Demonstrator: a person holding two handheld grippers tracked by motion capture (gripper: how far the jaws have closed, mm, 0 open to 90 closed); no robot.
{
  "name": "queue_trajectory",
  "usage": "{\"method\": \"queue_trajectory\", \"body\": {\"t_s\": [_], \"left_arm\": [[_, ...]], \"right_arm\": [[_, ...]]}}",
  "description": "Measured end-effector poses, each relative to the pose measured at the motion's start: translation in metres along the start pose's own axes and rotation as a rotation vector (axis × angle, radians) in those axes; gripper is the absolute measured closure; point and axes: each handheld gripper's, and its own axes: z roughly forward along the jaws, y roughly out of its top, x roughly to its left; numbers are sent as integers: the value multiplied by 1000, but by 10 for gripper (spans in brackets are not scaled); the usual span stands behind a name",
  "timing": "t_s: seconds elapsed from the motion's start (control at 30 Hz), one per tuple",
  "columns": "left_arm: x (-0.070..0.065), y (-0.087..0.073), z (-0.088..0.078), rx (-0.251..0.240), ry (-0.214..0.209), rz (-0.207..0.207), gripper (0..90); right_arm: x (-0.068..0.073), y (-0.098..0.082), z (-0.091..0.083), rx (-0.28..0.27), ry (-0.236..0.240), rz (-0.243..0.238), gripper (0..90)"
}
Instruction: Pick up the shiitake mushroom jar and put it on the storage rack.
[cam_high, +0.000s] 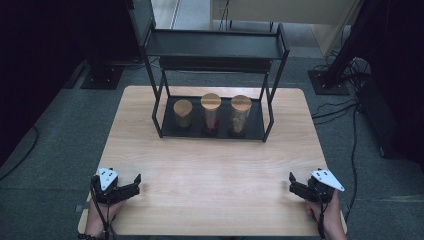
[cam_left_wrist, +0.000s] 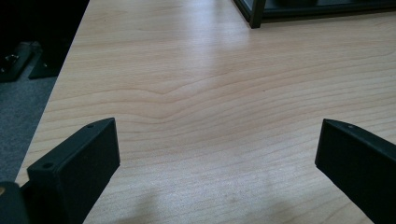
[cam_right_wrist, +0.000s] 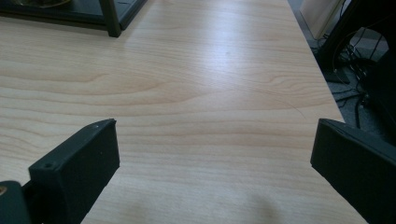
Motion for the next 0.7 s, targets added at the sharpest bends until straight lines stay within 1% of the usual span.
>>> {"method": "queue_trajectory", "body": {"t_s": [0.47,0.7], "left_arm": [[-1,0,0,2,3,2,0],[-1,0,1,7,7,10,0]], "right_arm": [[-19,-8,-11,14,-34,11,7],[-21,-10,-14,-2,-45,32,7]]}}
